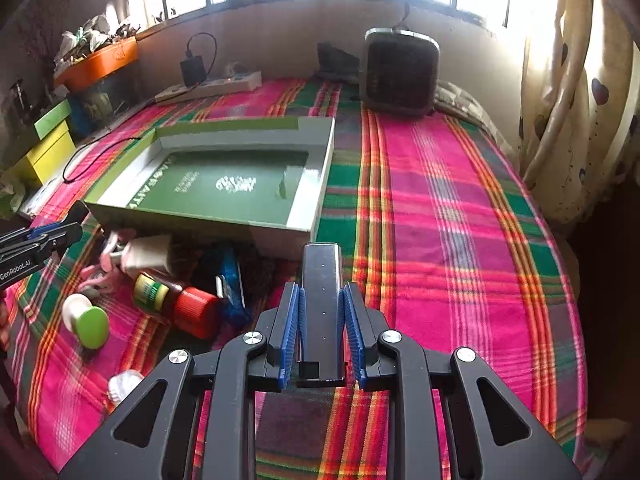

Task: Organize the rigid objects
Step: 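Carry the flashlight and silver bar in both grippers over the green box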

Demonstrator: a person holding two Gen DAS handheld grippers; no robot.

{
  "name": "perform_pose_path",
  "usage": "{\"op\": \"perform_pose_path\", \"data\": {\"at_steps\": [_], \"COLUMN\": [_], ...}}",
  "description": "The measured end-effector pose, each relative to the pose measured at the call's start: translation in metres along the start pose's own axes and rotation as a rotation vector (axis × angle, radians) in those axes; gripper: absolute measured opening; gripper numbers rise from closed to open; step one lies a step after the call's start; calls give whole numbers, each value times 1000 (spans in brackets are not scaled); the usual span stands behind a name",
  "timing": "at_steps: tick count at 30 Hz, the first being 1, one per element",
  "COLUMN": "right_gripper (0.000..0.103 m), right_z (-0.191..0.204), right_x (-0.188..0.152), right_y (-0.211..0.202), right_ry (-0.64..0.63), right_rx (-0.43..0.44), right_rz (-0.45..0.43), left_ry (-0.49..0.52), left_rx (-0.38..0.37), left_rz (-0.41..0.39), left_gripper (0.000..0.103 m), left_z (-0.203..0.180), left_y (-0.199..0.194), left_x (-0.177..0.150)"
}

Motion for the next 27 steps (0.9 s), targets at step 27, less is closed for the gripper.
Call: {"op": "perform_pose_path", "data": {"at_steps": [27], "right_gripper": [24], "right_z": [14], "right_x": [84], "right_y": [51], "right_ry": [-24], "right_rx": [86], "right_rz": [32], "left_ry": [65], "left_rx": [-120], "left_rz": [41], "left_gripper": [27], "left_z": [-49], "left_y": [56], "left_x": [77]}}
Point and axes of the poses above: each gripper's, at about its wrist camera, not at the fingertips, and y roughly the way its jaws point, z to its left, x to its top, the point moved 5 cm from there along y, roughly the way its jaws point, and after that the axes turned 11 degrees about x, right-handed, at the moved point
